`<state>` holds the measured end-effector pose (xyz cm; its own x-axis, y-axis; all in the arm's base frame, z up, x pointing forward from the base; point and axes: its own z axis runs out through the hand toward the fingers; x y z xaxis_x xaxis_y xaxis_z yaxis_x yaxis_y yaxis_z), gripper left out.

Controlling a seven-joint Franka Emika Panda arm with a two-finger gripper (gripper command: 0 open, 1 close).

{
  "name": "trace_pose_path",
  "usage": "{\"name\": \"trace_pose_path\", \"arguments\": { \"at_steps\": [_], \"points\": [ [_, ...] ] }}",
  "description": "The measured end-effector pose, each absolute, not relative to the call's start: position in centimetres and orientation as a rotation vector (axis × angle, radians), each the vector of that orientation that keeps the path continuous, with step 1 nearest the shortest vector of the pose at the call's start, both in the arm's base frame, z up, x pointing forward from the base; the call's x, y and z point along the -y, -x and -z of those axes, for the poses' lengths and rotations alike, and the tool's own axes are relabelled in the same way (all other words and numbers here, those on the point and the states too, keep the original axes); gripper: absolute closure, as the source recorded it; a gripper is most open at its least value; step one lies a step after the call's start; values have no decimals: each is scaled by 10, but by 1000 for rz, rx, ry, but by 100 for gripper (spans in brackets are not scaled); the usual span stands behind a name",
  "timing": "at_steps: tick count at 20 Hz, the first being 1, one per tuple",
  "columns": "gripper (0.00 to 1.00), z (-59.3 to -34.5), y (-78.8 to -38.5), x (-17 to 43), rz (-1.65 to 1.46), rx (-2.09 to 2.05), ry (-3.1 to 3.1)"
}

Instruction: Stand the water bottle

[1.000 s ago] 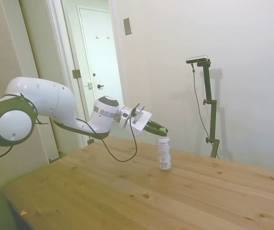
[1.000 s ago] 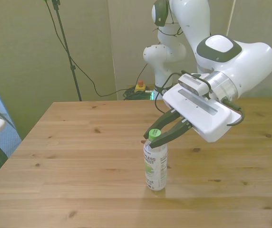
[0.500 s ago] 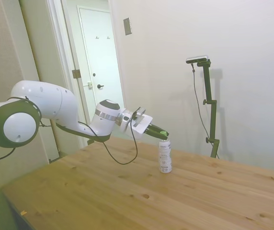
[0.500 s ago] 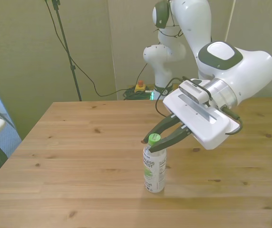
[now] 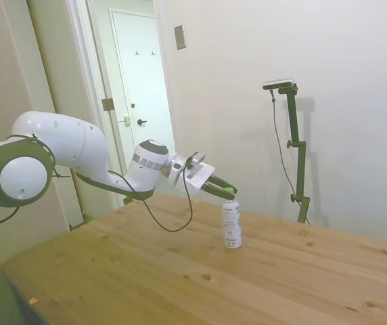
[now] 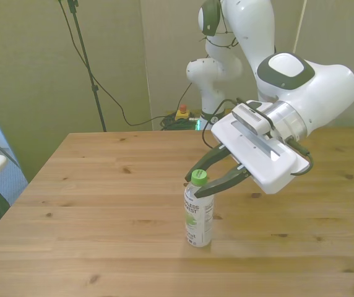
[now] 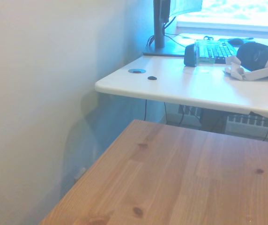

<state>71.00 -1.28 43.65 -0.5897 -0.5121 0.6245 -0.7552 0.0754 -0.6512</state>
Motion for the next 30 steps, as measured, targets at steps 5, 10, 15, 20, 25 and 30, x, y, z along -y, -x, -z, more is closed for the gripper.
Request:
{"name": "trace_pose_path", "arguments": {
  "at_steps": [5,10,15,20,25,30],
  "points": [
    [0,-454,-700,16,-1502,2122,-1300],
    [0,-487,-677,9,-1381,2095,-1488],
    [0,-539,-616,4,-1214,2025,-1760],
    [0,-534,-549,1,-991,1903,-2011],
    [0,-516,-492,-4,-777,1756,-2277],
    [0,-512,-455,-7,-559,1591,-2566]
  ]
}}
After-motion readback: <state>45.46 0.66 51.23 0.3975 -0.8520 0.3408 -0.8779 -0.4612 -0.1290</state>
